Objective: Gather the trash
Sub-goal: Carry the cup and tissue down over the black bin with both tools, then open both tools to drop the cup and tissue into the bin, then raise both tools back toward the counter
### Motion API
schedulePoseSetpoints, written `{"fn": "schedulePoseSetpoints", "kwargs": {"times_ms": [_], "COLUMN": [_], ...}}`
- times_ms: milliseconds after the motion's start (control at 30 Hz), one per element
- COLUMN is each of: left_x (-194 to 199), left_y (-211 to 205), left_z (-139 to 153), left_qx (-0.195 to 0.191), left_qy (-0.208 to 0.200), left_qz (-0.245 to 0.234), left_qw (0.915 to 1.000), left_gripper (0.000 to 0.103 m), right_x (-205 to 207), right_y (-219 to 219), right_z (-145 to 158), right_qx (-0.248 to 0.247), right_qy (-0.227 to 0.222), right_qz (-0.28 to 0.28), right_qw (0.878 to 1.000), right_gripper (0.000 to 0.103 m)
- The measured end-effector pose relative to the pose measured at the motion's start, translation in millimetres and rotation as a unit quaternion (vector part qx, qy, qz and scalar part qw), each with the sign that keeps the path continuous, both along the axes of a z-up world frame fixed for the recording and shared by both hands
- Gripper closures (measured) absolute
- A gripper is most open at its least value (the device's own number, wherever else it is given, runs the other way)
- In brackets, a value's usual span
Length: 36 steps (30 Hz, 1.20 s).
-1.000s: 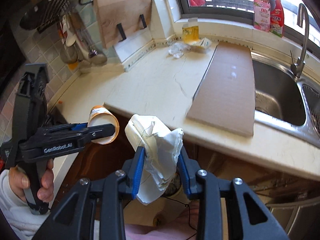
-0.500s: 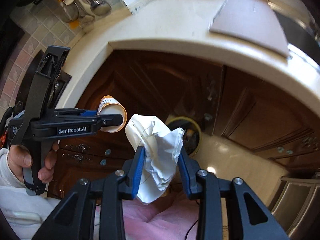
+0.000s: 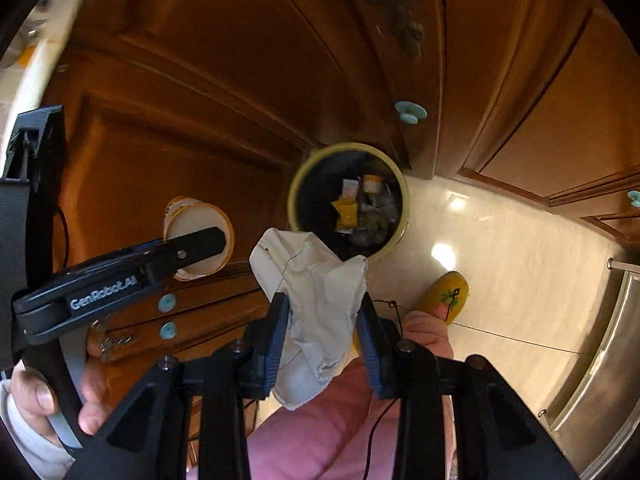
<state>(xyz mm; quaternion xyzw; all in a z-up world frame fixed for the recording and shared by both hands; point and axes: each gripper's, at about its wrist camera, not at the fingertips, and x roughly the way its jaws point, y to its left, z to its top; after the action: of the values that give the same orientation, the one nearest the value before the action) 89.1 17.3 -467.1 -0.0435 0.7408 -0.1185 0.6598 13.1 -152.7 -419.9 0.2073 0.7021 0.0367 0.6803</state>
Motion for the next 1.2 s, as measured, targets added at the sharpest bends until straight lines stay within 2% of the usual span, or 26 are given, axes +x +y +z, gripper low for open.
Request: {"fn": "schedulePoseSetpoints", "kwargs": {"times_ms": [233, 333, 433, 767, 867, 933, 1000, 1067, 1200], "left_x": [21.1, 22.3, 18.8, 1.6, -3.3, -5.3, -8.1, -10.7, -14.1], "left_y": [-1.0, 5.7, 15.3, 54.0, 63.8, 66.2, 69.6, 72.8, 76.3], "left_z": [-75.8, -90.5, -95.6, -73.0, -63.1, -57.6, -51.6, -47.1, -25.2], "left_qx": [0.030, 0.051, 0.071, 0.077, 0.077, 0.078, 0.079, 0.080, 0.085], "left_qy": [0.034, 0.033, 0.027, 0.005, 0.002, 0.002, 0.000, -0.003, -0.011], "left_qz": [0.012, 0.013, 0.011, 0.043, 0.054, 0.061, 0.069, 0.076, 0.082], "left_qw": [0.9989, 0.9980, 0.9970, 0.9961, 0.9955, 0.9950, 0.9945, 0.9939, 0.9929], "left_gripper": [0.049, 0.034, 0.034, 0.033, 0.033, 0.033, 0.033, 0.033, 0.033], "right_x": [26.3, 32.9, 40.9, 71.0, 78.3, 79.1, 78.4, 78.3, 73.6], "right_y": [1.7, 2.4, 7.2, 25.8, 28.1, 27.9, 28.0, 30.6, 31.4], "right_z": [-50.6, -65.8, -76.1, -74.9, -71.1, -67.8, -61.0, -55.5, -41.3], "right_qx": [-0.014, -0.022, -0.028, -0.043, -0.051, -0.058, -0.057, -0.055, -0.054], "right_qy": [0.027, 0.035, 0.044, 0.044, 0.038, 0.032, 0.019, 0.013, 0.012], "right_qz": [0.011, 0.018, 0.024, 0.042, 0.037, 0.032, 0.027, 0.031, 0.035], "right_qw": [0.999, 0.999, 0.998, 0.997, 0.997, 0.997, 0.998, 0.998, 0.998], "right_gripper": [0.067, 0.067, 0.067, 0.062, 0.056, 0.047, 0.044, 0.036, 0.036]}}
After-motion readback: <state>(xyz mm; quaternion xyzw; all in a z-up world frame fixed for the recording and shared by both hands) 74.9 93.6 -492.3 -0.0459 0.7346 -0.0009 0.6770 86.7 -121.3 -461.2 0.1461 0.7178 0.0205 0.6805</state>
